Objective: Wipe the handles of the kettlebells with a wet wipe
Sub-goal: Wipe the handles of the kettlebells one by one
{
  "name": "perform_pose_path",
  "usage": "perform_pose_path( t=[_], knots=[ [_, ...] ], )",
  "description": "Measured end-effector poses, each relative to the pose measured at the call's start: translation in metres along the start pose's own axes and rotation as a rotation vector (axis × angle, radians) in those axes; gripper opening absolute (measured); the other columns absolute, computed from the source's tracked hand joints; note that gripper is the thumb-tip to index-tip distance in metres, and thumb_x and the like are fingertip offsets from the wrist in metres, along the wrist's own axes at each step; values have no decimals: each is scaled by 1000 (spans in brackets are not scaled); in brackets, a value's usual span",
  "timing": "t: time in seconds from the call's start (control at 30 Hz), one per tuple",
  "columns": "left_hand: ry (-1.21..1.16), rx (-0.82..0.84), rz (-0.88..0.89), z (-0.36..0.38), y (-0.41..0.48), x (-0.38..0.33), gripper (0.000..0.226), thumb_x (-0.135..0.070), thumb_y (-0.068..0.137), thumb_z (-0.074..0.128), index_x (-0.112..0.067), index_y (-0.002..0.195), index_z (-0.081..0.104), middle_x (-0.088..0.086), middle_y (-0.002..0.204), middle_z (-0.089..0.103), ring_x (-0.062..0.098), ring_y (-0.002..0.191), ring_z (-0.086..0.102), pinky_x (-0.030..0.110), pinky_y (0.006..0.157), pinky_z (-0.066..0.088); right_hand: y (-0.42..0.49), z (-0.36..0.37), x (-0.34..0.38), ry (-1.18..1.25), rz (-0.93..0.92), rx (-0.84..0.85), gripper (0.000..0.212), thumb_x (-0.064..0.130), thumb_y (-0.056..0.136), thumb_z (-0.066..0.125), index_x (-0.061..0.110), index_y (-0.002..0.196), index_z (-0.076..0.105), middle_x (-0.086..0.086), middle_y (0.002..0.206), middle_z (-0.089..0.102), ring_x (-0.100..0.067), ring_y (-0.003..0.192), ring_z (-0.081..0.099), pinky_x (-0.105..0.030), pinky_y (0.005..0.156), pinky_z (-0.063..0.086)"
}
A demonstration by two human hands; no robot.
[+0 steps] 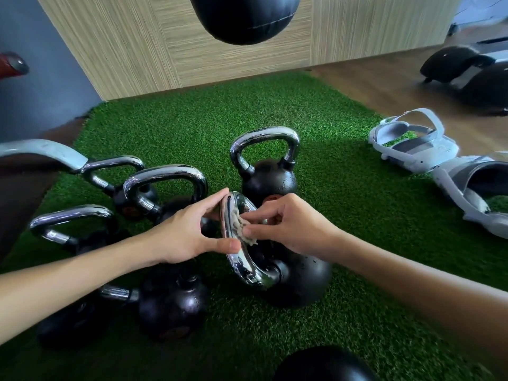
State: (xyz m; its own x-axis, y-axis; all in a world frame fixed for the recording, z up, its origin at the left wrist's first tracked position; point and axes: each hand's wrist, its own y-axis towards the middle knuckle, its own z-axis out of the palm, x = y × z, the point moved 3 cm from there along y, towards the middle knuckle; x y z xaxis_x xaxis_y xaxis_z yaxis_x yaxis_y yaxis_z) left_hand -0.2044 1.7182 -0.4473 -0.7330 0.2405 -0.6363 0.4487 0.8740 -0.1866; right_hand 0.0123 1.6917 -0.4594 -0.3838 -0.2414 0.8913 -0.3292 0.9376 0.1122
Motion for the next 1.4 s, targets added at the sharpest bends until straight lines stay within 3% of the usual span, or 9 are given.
perform_pose_path(
  t=[0.07,0.2,0.4,0.53,0.8,0.9,1.03,1.2,1.4],
  knots=[
    [5,-2,-6,-1,0,1,135,-91,43,77,-53,157,15,-21,161,33,-6,146,30,40,123,31,-13,2,-2,-44,-24,51,25,35,78,85,31,103,81,15,88,77,-1,77,68,-28,76,53],
    [14,-2,-3,1,-2,2,135,-92,42,75,-55,156,13,-22,162,30,-7,146,28,39,122,32,-19,6,2,-66,-5,-8,18,45,76,83,43,94,79,11,86,78,-22,82,72,-40,73,57],
    [26,-4,-6,1,-3,3,134,-91,42,77,-55,156,14,-24,158,37,-6,142,37,39,122,32,-27,6,17,-43,-50,-26,14,37,79,83,30,91,83,13,64,72,1,48,44,-17,45,34],
    [52,7,-20,-1,-5,10,130,-89,45,78,-60,153,12,-22,161,33,-3,146,33,43,121,34,-58,17,-1,-191,-104,-28,20,43,81,77,27,91,81,8,80,75,-8,65,66,-35,64,53],
    [84,12,-21,2,-15,9,135,-92,43,75,-59,155,8,-20,165,25,-1,149,25,43,123,31,-27,11,-8,-545,-239,323,17,27,93,69,17,102,79,1,95,72,-5,80,58,-19,77,44],
    [89,13,-34,0,-16,9,134,-93,43,75,-60,154,8,-19,164,26,1,150,26,43,122,32,-16,17,-5,-467,-163,422,18,21,94,68,17,108,78,2,100,75,-10,85,64,-16,73,41],
    [92,19,-45,0,-18,7,137,-91,42,77,-59,155,7,-17,165,25,1,151,25,42,123,30,-11,25,-3,-247,-81,449,11,20,95,67,21,88,75,6,74,70,-5,61,55,-23,62,44],
    [113,26,-57,-1,-21,1,142,-94,37,74,-55,156,7,-16,166,22,2,151,21,37,124,25,-2,38,-12,79,56,241,10,22,93,72,16,92,80,5,76,72,-4,67,53,-23,66,44],
    [140,35,-73,-3,-21,-1,141,-92,39,76,-57,156,5,-16,166,24,5,151,25,40,124,28,-13,39,-16,-22,8,258,11,23,93,71,18,91,80,9,68,67,2,59,47,-17,56,39]
  ],
)
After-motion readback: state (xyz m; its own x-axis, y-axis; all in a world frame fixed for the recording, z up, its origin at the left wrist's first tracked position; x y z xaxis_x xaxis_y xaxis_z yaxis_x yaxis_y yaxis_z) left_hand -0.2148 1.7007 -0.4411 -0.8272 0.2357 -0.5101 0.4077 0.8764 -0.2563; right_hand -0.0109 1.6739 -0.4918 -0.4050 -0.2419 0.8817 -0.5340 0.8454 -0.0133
